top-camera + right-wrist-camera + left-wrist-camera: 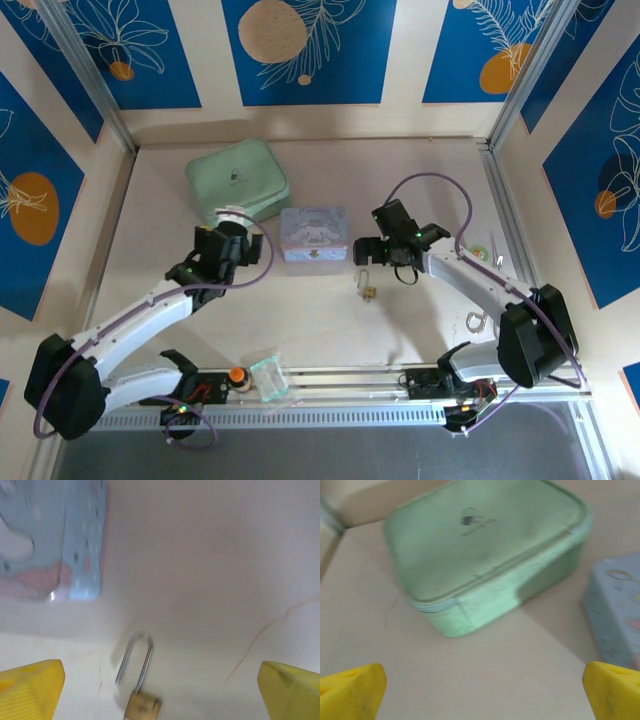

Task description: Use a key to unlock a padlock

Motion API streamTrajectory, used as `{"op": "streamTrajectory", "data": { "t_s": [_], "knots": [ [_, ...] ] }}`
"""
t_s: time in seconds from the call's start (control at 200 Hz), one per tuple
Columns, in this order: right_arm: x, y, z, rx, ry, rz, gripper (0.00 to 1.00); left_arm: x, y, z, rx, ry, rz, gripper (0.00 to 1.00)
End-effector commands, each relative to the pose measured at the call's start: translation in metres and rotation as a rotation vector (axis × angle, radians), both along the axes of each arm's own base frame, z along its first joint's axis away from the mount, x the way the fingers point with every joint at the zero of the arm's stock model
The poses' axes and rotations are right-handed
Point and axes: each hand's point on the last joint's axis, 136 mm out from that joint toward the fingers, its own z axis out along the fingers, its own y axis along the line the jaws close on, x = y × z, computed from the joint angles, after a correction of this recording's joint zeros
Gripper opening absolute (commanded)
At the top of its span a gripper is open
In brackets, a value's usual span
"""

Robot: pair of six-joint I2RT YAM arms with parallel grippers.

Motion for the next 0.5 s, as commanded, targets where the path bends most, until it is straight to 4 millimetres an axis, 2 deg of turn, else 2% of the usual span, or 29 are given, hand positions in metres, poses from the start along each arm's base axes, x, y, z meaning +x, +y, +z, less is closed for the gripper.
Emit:
{"op": "streamTrajectory", "data": {
  "t_s": [0.0,0.125,0.245,0.32,0.385,0.495],
  "knots": [
    [0.036,-0.027,0.016,-0.072,-0.196,0.000,0.99,0.009,0.032,0.011,0.042,-0.110,0.087,1.00],
    [0.061,-0.057,0.014,-0.125,-0.327,-0.037,0.99,0.016,0.063,-0.005,0.102,-0.116,0.145,1.00],
    [0.078,-0.077,0.008,-0.224,-0.470,-0.033,0.99,0.024,0.082,-0.026,0.101,-0.152,0.173,1.00],
    [0.081,-0.091,-0.001,-0.193,-0.479,-0.073,0.99,0.027,0.091,-0.041,0.037,-0.147,0.173,1.00],
    [0.082,-0.102,-0.007,-0.116,-0.500,-0.106,0.99,0.031,0.089,-0.052,-0.017,-0.179,0.114,1.00],
    [0.084,-0.117,-0.009,-0.042,-0.548,-0.159,0.99,0.040,0.093,-0.060,-0.093,-0.196,0.087,1.00]
  ]
}}
